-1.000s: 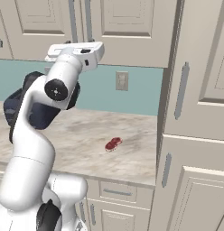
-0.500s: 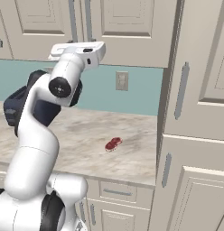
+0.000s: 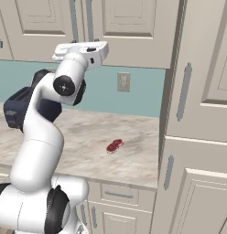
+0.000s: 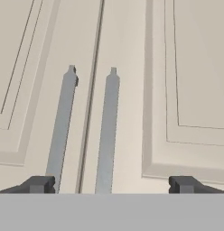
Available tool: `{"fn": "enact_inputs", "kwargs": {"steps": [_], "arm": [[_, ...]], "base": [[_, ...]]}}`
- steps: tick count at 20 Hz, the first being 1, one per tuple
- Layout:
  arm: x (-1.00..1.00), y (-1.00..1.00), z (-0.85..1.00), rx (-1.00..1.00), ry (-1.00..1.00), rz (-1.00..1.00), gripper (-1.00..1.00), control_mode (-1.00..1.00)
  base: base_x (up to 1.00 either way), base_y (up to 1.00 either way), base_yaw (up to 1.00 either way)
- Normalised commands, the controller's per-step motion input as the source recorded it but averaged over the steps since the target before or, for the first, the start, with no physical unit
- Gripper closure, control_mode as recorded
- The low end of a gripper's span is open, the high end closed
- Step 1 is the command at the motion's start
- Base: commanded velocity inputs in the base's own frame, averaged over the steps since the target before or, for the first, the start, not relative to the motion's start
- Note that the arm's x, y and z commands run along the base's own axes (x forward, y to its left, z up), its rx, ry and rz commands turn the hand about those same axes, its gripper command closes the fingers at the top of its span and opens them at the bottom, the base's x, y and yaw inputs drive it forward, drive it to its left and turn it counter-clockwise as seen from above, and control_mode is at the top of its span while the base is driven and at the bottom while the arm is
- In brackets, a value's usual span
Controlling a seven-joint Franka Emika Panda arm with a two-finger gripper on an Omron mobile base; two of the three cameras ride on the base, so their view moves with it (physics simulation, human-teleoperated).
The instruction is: Retrieve the tupperware from the cabinet, then place the raw meat into the tupperware to avoid contamination.
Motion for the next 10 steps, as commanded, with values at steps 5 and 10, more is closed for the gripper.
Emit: {"fn": "enact_inputs", "kwargs": {"steps": [5,10], "arm": [[0.19,0.0,-0.03,0.0,0.01,0.0,-1.0,-1.0],[0.21,0.0,-0.04,0.0,0.02,0.0,-1.0,-1.0]], "base": [[0.0,0.0,0.0],[0.0,0.0,0.0]]}}
